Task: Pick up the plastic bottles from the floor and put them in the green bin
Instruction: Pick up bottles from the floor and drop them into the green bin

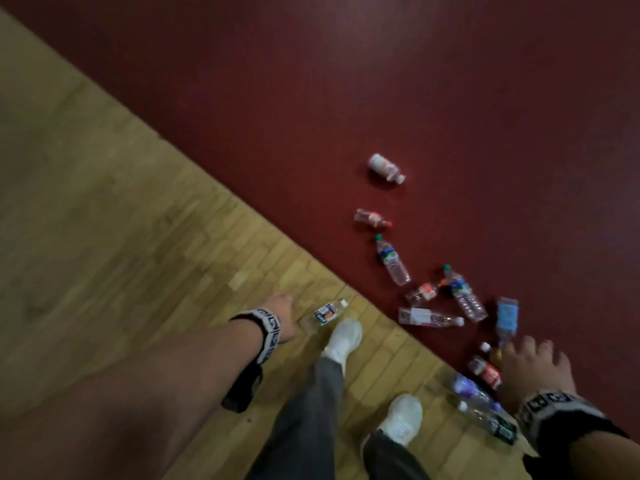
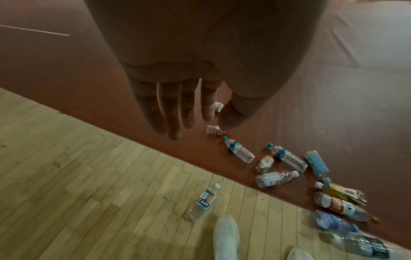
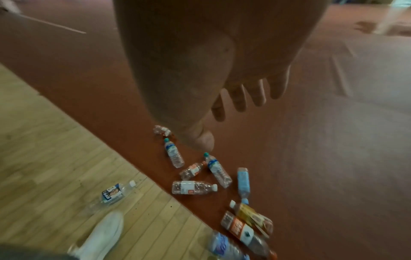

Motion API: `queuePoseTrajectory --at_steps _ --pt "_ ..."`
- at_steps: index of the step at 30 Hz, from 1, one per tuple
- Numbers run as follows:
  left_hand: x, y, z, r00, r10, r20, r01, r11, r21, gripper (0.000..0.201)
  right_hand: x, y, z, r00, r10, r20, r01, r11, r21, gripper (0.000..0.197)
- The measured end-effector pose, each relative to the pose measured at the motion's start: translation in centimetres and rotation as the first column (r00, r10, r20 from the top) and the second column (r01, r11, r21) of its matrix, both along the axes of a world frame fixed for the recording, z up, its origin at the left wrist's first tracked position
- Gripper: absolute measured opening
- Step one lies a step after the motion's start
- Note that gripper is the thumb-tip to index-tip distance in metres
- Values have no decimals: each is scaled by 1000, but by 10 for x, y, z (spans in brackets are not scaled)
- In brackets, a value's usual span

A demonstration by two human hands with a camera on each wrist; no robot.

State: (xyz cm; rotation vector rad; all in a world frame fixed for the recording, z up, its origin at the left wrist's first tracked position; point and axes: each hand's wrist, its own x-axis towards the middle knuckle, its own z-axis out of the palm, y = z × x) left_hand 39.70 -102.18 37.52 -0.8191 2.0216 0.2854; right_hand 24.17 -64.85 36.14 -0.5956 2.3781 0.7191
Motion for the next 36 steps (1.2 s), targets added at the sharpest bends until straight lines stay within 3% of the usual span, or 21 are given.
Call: queuePoseTrajectory --at_steps 8,12,17,22,24,27,30,36 --pt "-6 -41 -226 977 -85 194 62 990 124 55 -24 -57 -155 992 126 22 -127 992 25 45" --pt "4 -39 -335 933 -193 304 134 970 203 62 -30 -80 -226 980 175 90 -187 972 142 48" --pt "13 -37 -439 904 -299 305 251 950 187 70 -37 -103 -305 978 86 189 -126 970 208 79" --pt "14 -44 -509 936 -248 250 226 968 111 78 -35 -80 -381 966 77 248 -92 994 51 72" --pt "10 -45 -528 947 -211 243 176 972 159 81 -35 -77 -398 957 99 274 -118 992 53 63" --pt "4 -48 -518 939 -217 265 155 959 236 67 -37 -98 -400 946 97 309 -132 987 92 64" --pt "-1 -47 -490 953 -259 157 220 948 228 59 -46 -109 -402 960 122 250 -166 973 161 75" --pt "-31 -43 -413 1000 -1 -5 2 977 212 67 -66 -142 -406 948 -36 318 -31 979 202 85"
